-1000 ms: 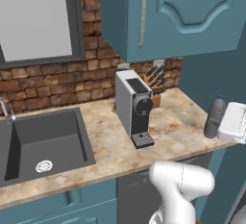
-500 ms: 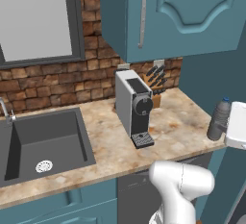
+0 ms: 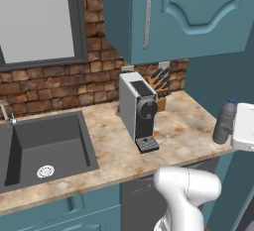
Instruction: Take the bottled waters from the counter and place them in the freezer to freeze. Close the freezer door after placing the bottles.
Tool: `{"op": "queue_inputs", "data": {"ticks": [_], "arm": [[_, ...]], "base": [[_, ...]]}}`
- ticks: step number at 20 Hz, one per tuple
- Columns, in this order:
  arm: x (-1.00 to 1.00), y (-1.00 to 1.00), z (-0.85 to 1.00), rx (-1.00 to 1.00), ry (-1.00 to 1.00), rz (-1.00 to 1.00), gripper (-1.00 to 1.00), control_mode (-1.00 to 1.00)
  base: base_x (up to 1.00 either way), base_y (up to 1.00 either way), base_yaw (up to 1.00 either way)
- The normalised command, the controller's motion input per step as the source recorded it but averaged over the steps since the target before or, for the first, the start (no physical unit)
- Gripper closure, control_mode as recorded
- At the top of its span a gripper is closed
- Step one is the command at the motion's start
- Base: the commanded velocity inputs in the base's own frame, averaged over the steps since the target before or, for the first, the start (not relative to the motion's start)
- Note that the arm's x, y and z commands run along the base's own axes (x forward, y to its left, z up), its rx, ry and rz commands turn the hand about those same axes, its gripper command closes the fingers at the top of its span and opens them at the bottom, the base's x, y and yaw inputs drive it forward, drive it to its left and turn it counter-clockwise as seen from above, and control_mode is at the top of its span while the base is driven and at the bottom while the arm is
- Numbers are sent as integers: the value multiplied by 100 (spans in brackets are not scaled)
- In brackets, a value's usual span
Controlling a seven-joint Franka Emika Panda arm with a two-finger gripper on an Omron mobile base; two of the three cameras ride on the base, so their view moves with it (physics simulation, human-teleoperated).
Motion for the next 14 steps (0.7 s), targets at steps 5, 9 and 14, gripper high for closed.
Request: {"op": "queue_inputs", "data": {"ticks": [5,9,14], "arm": [[0,6,0,0,0,0,100,-100],[-16,12,0,0,0,0,100,-100],[0,0,0,0,0,0,100,100]], "base": [[0,0,0],[0,0,0],[-49,8,0]]}}
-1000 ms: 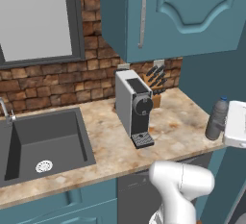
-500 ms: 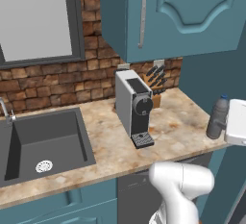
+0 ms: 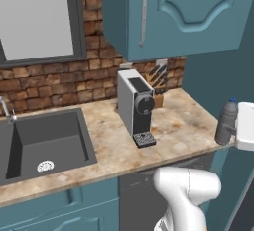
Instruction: Take the bottled waters from the counter and place them in the freezer to freeze. Close the freezer door after placing the bottles.
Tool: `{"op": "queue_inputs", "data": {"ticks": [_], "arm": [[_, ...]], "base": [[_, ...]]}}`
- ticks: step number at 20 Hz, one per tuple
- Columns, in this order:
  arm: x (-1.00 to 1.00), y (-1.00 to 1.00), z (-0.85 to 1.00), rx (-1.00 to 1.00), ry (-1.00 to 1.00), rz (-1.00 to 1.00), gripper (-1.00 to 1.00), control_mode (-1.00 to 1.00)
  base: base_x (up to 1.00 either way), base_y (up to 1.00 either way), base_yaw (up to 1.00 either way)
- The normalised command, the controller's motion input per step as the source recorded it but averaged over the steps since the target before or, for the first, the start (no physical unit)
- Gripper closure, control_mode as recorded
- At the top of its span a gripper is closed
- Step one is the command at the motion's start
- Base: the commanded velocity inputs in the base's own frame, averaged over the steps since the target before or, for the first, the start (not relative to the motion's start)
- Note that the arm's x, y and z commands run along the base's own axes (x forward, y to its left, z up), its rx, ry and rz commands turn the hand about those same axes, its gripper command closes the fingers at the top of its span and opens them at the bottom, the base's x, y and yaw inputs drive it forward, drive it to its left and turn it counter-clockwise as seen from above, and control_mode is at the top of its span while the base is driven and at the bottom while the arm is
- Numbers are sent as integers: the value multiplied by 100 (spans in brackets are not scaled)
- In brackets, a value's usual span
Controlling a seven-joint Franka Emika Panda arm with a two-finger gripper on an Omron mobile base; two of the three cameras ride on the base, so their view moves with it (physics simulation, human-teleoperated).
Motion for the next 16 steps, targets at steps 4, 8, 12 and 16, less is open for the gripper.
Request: {"op": "queue_inputs", "data": {"ticks": [4,8,12,16], "arm": [[0,0,0,0,0,0,100,100],[0,0,0,0,0,0,100,100],[0,0,0,0,0,0,100,100],[0,0,0,0,0,0,100,100]], "base": [[-62,15,-11],[-46,4,-28],[-37,0,-45],[-54,0,-51]]}}
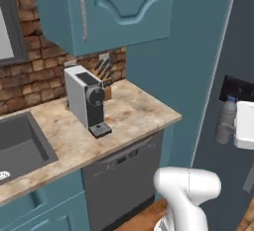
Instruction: Take the bottled waters from the counter and place them in the freezer to freeze. Close the freezer door after placing the bottles.
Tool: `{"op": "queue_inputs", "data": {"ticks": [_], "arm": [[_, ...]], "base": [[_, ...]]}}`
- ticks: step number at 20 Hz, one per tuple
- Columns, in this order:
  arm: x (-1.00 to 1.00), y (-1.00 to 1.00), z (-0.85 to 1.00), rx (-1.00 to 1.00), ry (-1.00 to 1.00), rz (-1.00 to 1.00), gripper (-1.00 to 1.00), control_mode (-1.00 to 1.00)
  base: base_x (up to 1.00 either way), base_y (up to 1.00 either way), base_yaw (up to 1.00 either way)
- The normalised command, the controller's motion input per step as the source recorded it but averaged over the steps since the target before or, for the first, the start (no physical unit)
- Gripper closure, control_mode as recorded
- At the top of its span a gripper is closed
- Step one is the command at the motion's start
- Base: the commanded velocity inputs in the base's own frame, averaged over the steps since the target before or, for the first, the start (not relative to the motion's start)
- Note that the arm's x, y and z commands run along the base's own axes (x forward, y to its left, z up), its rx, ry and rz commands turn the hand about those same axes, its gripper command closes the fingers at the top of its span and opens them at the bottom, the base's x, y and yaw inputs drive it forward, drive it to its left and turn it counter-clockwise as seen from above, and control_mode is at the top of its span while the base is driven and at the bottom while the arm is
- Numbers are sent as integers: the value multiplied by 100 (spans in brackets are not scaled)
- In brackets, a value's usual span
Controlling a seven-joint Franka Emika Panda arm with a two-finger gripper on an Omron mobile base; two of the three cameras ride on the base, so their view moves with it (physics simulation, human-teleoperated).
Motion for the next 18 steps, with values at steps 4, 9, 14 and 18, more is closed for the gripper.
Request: {"op": "queue_inputs", "data": {"ticks": [4,9,14,18], "arm": [[0,0,0,0,0,0,100,100],[0,0,0,0,0,0,100,100],[0,0,0,0,0,0,100,100],[0,0,0,0,0,0,100,100]], "base": [[-69,0,-52],[-66,0,-52],[-43,-6,-49],[-7,-51,-30]]}}
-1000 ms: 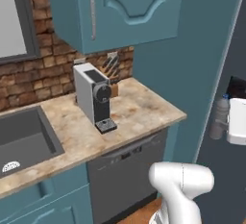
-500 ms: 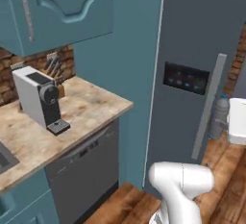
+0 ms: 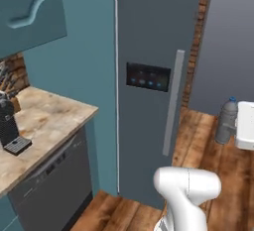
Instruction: Take the bottled waters from the counter and place them in the freezer to freeze. Close the freezer door after placing the bottles.
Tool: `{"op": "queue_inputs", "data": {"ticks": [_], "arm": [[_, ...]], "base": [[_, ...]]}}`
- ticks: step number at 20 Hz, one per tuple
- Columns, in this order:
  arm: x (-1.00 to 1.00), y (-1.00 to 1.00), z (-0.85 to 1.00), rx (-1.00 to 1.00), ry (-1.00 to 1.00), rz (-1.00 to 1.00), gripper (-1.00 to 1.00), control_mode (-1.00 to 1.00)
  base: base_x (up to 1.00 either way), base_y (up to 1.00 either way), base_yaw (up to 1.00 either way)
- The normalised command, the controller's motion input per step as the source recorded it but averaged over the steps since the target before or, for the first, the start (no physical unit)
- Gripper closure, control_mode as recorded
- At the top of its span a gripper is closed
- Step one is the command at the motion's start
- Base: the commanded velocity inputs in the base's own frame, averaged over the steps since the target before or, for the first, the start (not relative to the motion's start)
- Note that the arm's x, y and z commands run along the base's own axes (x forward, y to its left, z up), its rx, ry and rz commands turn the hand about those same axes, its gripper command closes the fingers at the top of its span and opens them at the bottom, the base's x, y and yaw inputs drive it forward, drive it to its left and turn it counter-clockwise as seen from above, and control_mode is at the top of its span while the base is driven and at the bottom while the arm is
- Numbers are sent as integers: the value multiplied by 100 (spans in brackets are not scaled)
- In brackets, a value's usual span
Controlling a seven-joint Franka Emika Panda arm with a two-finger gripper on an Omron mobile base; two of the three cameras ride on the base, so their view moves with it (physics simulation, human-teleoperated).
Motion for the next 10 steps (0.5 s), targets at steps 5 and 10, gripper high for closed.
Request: {"op": "queue_inputs", "data": {"ticks": [5,10], "arm": [[0,0,0,0,0,0,100,100],[0,0,0,0,0,0,100,100]], "base": [[0,-97,-1],[0,-90,18]]}}
